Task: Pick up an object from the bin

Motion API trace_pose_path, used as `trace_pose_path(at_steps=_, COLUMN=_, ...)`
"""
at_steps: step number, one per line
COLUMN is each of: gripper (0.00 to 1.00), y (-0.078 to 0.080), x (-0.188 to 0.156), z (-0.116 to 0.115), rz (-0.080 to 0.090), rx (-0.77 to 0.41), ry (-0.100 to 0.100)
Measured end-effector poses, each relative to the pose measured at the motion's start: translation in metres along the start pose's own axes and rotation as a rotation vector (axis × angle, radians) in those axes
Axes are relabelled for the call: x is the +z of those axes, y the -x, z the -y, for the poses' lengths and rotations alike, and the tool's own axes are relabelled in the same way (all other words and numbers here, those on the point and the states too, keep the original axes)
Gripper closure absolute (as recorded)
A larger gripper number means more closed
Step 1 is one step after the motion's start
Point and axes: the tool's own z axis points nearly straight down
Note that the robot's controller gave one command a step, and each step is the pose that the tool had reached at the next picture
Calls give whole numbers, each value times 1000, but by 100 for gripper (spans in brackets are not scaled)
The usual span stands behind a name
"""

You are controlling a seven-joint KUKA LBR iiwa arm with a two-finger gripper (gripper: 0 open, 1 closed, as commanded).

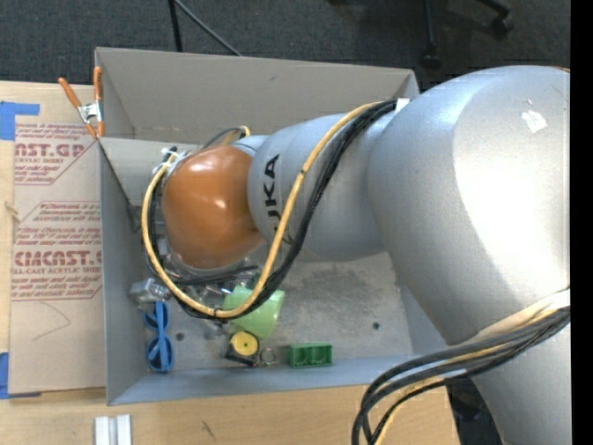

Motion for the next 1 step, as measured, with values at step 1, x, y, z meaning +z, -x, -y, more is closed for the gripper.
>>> trace_pose_path(at_steps=1, gripper=100, y=1, x=0, z=-1, rz=3, rx=-1, ry=0)
